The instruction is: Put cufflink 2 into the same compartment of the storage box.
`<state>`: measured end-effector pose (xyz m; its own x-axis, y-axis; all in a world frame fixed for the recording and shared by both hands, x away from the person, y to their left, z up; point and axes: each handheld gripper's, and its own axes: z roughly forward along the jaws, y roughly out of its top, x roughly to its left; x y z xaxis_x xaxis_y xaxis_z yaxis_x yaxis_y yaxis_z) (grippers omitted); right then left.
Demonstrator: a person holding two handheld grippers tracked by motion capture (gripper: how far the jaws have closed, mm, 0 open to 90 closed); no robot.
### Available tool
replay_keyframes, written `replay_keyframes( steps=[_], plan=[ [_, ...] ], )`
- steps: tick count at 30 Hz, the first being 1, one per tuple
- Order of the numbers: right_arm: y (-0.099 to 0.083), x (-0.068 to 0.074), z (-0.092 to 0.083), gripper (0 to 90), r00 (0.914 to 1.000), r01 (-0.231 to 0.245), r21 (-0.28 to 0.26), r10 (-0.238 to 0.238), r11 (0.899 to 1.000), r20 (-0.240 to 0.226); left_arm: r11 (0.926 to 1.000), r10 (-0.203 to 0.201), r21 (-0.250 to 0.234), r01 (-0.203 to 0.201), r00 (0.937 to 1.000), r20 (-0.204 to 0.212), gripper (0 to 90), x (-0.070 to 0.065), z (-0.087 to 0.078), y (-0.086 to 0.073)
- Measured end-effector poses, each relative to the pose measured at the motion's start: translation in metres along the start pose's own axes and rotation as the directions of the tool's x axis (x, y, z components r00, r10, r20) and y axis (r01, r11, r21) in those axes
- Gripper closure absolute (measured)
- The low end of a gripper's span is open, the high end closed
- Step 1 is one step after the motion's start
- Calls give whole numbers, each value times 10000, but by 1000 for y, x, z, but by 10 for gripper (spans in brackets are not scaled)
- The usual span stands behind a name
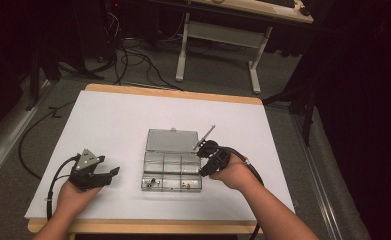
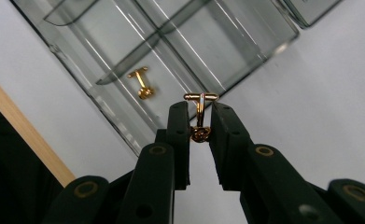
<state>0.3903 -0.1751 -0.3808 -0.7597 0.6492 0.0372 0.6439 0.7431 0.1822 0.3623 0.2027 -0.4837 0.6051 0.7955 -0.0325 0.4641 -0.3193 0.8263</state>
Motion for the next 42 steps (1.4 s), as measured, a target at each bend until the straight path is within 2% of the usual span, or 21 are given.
replay_keyframes(
  steps=[6, 17, 31, 42],
  plan=[
    [8, 10, 5, 789, 9995, 324, 53, -324, 9995, 10, 10000, 13, -31, -13, 10000, 7, 302, 0, 0, 0],
    [17, 19, 16, 789, 9981, 612, 298, -610, 9977, -79, 9999, -28, -99, 28, 10000, -33, 301, 0, 0, 0],
    [21, 21, 26, 789, 9969, 783, 602, -778, 9951, -102, 9999, -44, -125, 44, 10000, 17, 302, 0, -1, 0],
    [20, 20, 44, 790, 9965, 831, 736, -823, 9938, -136, 10000, 23, -18, -23, 10000, -8, 303, 0, 0, 0]
  ],
)
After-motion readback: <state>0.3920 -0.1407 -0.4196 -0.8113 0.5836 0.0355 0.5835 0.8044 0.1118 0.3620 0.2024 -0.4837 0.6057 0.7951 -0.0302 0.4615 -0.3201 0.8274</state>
